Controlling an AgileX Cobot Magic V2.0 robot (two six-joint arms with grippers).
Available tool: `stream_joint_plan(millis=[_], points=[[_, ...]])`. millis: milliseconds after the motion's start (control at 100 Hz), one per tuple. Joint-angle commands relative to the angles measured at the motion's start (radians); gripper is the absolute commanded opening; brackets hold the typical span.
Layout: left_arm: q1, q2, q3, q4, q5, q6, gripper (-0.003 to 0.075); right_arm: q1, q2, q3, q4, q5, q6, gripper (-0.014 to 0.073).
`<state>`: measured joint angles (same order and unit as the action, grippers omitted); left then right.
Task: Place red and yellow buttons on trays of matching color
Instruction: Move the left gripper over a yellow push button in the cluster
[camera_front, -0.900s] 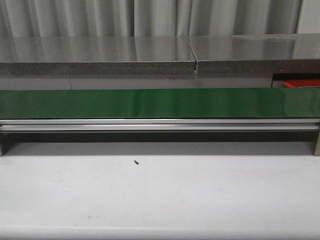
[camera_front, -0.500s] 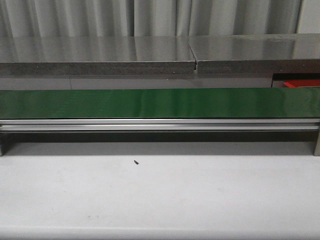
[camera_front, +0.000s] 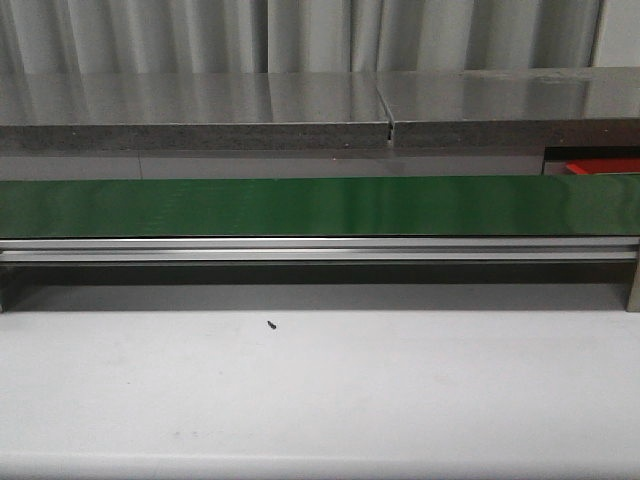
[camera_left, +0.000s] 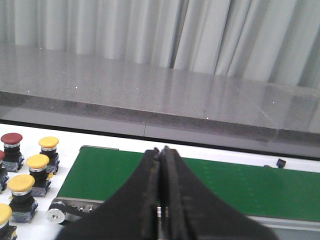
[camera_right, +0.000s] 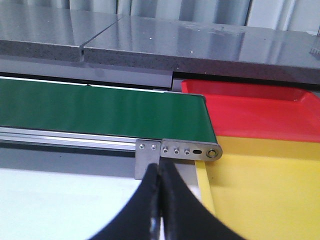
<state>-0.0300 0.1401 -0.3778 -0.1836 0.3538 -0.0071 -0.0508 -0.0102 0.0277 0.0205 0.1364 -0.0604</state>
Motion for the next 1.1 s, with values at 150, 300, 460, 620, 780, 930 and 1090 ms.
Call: stream_joint_plan(millis=[150, 300, 460, 620, 780, 930, 1090], points=[[0.002, 0.29, -0.347, 0.063, 0.324, -0.006, -0.0019, -0.002, -0.017, -0.001, -0.006, -0.085, 0.001, -0.0099], [0.002, 0.426, -0.446, 0.058, 0.373, -0.006, -0.0019, -0.002, -0.017, -0.001, -0.006, -0.085, 0.001, -0.0099], [0.002, 0.512, -0.472, 0.056, 0.374, -0.006, -0.0019, -0.002, -0.017, -0.001, -0.006, -0.085, 0.001, -0.0099], [0.002, 0.58, -0.472, 0.051, 0.403, -0.006, -0.0014, -0.002, -0.017, -0.001, -0.006, -0.085, 0.001, -0.0099], [0.002, 0.638, -0.461, 0.026, 0.407, -0.006, 0.0173, -0.002, -0.017, -0.001, -0.006, -0.085, 0.001, -0.0099], [0.002, 0.67, -0.447, 0.017, 0.411, -0.024, 0.0573, -0.002, -0.017, -0.001, -0.006, -0.085, 0.001, -0.0099], [0.002, 0.7, -0.447, 0.015, 0.419, -0.057, 0.0676, -0.002, -0.017, -0.001, -0.006, -0.085, 0.001, -0.0099]])
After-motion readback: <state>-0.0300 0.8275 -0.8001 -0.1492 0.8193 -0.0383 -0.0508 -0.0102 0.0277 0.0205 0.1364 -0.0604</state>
